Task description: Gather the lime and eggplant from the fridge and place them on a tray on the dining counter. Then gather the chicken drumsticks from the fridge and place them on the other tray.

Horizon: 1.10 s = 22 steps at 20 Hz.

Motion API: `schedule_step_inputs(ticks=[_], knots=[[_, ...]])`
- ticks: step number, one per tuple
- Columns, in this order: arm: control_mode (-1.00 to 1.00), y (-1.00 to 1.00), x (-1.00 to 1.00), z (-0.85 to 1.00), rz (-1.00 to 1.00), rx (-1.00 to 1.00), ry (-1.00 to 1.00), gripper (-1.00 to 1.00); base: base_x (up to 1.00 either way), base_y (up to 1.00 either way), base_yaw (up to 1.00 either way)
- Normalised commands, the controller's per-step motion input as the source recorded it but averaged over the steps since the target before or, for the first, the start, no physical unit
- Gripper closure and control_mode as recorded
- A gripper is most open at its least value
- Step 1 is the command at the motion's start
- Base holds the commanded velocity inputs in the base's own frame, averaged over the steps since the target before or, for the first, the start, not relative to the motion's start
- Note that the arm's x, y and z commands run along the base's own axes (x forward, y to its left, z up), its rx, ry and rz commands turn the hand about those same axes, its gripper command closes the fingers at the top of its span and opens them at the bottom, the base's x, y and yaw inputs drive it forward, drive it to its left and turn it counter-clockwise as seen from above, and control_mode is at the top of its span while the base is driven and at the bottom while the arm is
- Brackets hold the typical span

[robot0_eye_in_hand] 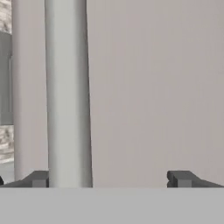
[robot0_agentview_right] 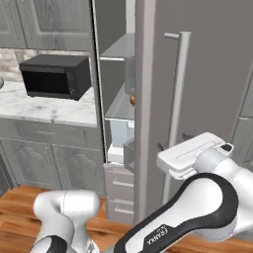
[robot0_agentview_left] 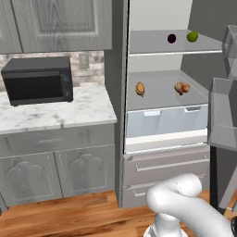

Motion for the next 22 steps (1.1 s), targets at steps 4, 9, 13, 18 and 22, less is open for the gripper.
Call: schedule_step_inputs(ticks=[4,9,13,18,22], knots=[[-1.00,-0.17,-0.27,0.00,-0.01,0.00,0.00,-1.00,0.00,0.00,0.00],[-1.00,-0.14,-0.64,0.00,-0.08,0.00,0.00,-1.00,0.00,0.00,0.00],[-1.00,0.07,-0.66,0.00,-0.20,0.00,0.00,-1.00,0.00,0.00,0.00],[-1.00,0.57,-0.45,0.00,-0.38,-0.02,0.01,-1.00,0.00,0.00,0.00],[-1.00,0.92,-0.26,0.13,-0.46,-0.04,0.07,-1.00,0.00,0.00,0.00]])
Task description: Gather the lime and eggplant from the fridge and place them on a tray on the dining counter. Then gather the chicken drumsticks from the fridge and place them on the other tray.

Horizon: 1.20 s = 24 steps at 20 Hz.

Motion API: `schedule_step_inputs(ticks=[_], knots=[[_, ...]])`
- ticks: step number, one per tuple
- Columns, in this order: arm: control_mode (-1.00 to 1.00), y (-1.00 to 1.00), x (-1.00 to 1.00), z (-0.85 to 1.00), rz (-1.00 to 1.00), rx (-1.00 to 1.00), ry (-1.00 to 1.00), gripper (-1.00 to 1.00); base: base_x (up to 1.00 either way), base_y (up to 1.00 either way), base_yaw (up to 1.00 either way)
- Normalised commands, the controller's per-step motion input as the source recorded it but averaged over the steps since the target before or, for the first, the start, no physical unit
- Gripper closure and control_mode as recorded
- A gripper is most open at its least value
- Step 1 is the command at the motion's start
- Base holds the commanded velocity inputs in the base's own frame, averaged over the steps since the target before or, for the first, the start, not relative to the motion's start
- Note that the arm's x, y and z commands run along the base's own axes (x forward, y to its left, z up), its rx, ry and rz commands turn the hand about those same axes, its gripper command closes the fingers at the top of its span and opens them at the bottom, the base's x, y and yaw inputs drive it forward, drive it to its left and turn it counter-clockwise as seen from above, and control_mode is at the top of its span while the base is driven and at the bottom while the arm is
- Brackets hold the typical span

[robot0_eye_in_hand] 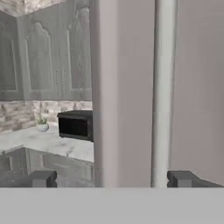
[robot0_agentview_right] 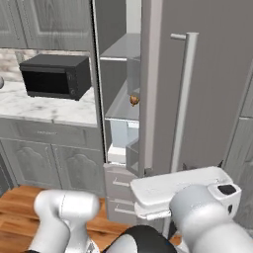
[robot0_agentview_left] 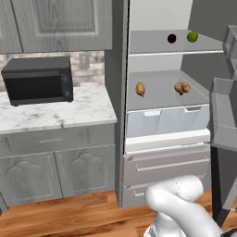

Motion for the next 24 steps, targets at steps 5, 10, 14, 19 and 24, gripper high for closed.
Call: schedule_step_inputs(ticks=[5,10,14,19,24], knots=[[-1.00,0.99,-0.24,0.12,-0.48,-0.04,0.07,-1.00,0.00,0.00,0.00],[-1.00,0.94,-0.32,0.04,-0.50,-0.03,0.03,-1.00,0.00,0.00,0.00],[-1.00,0.90,-0.16,0.00,-0.50,-0.04,0.00,-1.00,0.00,0.00,0.00],[-1.00,0.81,-0.02,0.00,-0.47,-0.03,0.00,-1.00,0.00,0.00,0.00],[-1.00,0.60,0.00,0.00,-0.33,-0.01,0.00,-1.00,0.00,0.00,0.00]])
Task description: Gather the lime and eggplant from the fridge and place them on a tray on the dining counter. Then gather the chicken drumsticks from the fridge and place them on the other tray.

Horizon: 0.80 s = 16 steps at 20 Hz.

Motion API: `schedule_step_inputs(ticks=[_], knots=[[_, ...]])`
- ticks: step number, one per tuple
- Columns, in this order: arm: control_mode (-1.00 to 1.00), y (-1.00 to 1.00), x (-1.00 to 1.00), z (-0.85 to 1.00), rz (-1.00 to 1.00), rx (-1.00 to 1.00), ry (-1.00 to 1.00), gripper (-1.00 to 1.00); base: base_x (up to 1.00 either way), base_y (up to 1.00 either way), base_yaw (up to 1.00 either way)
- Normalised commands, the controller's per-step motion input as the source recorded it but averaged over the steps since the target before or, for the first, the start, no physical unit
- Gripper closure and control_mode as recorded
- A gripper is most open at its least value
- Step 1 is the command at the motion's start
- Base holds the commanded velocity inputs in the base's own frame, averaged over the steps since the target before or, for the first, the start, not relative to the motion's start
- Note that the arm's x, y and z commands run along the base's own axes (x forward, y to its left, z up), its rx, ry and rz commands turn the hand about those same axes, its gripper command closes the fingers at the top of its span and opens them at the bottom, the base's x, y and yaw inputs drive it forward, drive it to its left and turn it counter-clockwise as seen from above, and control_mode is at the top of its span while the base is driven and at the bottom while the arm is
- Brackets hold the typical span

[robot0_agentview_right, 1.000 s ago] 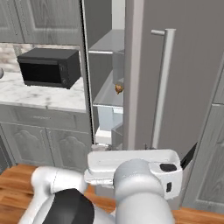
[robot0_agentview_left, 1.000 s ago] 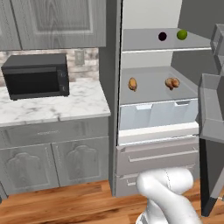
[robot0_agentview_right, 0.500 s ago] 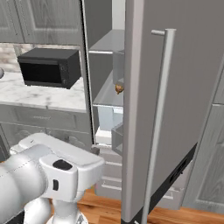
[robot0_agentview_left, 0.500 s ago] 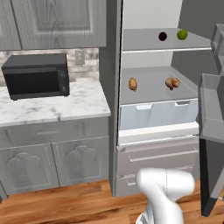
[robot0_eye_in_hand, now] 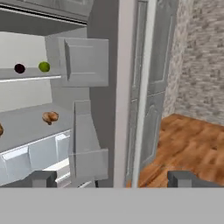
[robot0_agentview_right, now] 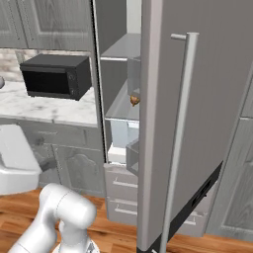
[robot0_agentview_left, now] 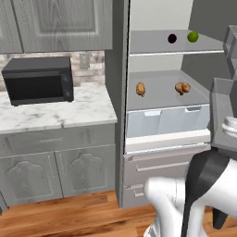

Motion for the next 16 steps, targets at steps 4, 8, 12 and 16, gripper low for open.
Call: schedule_step_inputs(ticks=[4,8,12,16], knots=[[-1.00,0.56,0.07,0.03,-0.30,0.00,0.00,-1.00,0.00,0.00,0.00],[-1.00,0.21,0.25,0.04,-0.22,0.00,-0.05,-1.00,0.00,0.00,0.00],[-1.00,0.03,0.31,0.00,-0.15,-0.01,-0.08,-1.00,0.00,0.00,0.00],[-1.00,0.00,0.33,0.00,-0.11,-0.04,-0.08,-1.00,0.00,0.00,0.00]])
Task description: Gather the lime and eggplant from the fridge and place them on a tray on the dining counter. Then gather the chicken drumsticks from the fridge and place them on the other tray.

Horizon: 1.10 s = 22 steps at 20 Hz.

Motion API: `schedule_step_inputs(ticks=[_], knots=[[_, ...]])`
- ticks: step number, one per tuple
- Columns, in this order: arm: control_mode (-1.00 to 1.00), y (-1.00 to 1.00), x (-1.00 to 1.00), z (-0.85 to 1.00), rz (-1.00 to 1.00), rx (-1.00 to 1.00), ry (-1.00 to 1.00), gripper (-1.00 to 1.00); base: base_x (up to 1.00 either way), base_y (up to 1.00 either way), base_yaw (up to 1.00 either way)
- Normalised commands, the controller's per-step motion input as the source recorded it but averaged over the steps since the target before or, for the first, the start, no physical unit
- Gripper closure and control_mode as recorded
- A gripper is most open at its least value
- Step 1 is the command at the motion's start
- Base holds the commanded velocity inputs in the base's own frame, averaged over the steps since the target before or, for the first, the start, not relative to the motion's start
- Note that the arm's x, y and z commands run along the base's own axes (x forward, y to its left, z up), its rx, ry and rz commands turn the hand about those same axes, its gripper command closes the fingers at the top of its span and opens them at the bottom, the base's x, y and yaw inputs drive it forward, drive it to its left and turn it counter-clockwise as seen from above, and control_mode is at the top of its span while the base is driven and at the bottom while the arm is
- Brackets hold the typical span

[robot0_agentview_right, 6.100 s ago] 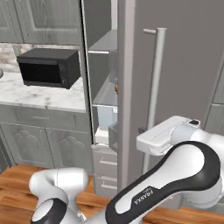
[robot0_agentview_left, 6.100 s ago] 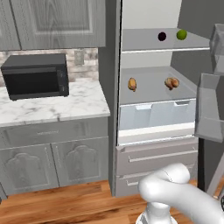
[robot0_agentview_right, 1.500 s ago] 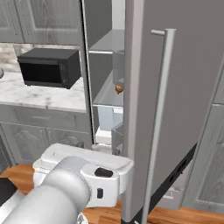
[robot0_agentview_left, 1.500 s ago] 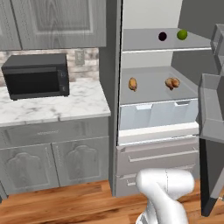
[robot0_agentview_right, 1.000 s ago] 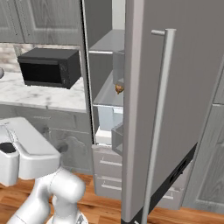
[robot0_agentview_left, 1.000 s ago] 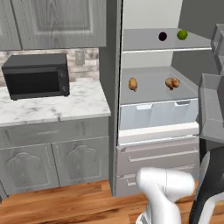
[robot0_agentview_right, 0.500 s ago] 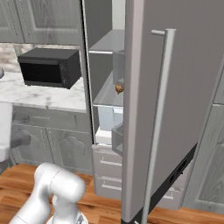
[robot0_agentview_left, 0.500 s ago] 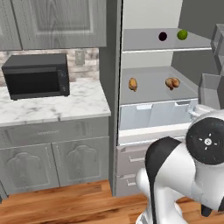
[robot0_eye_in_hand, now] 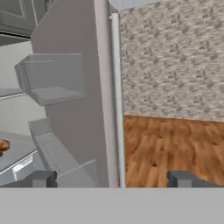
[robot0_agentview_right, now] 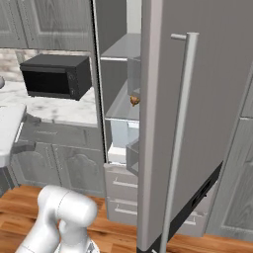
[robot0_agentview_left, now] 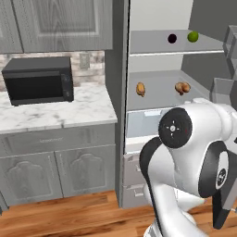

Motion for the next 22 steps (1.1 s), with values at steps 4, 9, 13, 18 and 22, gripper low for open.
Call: schedule_step_inputs(ticks=[4,9,13,18,22], knots=[[-1.00,0.00,0.31,-0.15,-0.13,-0.06,-0.04,-1.00,0.00,0.00,0.00],[-1.00,0.00,0.26,-0.32,-0.16,0.00,0.00,-1.00,0.00,0.00,0.00],[-1.00,0.00,0.29,-0.33,-0.17,-0.01,0.00,-1.00,0.00,0.00,0.00],[-1.00,-0.18,0.19,-0.34,-0.14,0.00,0.00,-1.00,0.00,0.00,0.00],[-1.00,-0.45,0.03,-0.43,-0.02,0.00,0.00,-1.00,0.00,0.00,0.00]])
